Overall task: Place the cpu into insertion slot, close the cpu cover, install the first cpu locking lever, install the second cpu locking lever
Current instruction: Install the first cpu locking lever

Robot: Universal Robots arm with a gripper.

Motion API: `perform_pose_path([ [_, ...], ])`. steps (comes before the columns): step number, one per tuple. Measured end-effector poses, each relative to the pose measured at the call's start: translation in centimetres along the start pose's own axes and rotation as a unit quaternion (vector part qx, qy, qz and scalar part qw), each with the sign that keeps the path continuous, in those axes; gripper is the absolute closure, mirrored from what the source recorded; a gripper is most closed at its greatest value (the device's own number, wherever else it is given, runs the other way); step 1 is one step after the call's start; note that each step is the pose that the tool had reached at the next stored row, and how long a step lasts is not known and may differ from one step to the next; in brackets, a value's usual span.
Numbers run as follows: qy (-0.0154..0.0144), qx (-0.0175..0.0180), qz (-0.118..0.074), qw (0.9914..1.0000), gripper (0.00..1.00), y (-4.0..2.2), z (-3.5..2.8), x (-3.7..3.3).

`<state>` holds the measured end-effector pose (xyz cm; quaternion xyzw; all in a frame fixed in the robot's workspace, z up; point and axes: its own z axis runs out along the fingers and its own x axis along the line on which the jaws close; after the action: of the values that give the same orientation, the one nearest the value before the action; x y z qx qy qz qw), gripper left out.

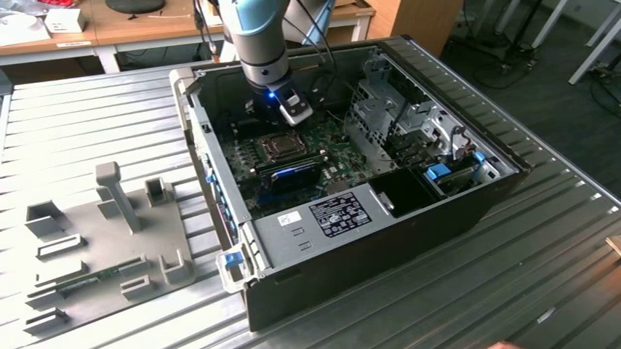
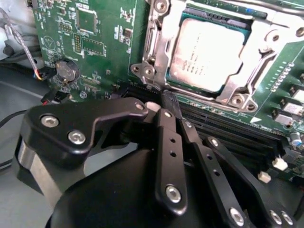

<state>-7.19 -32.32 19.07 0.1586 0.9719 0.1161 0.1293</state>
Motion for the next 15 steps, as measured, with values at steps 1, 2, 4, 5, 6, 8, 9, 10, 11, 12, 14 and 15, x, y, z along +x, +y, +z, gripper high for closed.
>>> perform_pose_path([
  [1,0.0,0.0,0.0,1.0,0.89,0.03,-0.11,-0.03],
  [2,0.0,0.0,0.0,1.0,0.89,0.06,-0.22,-0.05],
  [4,0.0,-0.0001,0.0,1.0,0.89,0.13,-0.44,-0.1],
  [5,0.0,-0.0001,0.0,1.0,0.89,0.15,-0.52,-0.12],
  [6,0.0,-0.0001,0.0,1.0,0.89,0.16,-0.55,-0.13],
  [8,-0.0001,-0.0002,0.0,1.0,0.89,0.17,-0.54,-0.17],
  [9,-0.0001,0.0,0.0,1.0,0.89,0.17,-0.54,-0.2],
  [10,-0.0001,0.0003,0.0,1.0,0.89,0.15,-0.54,-0.25],
  [11,-0.0002,0.0005,0.0,1.0,0.89,0.13,-0.54,-0.31],
  [12,-0.0002,0.0008,0.0,1.0,0.89,0.11,-0.53,-0.36],
  [14,-0.0005,0.0016,-0.001,1.0,0.89,0.04,-0.54,-0.45],
  [15,-0.0006,0.0021,-0.001,1.0,0.89,-0.01,-0.54,-0.48],
])
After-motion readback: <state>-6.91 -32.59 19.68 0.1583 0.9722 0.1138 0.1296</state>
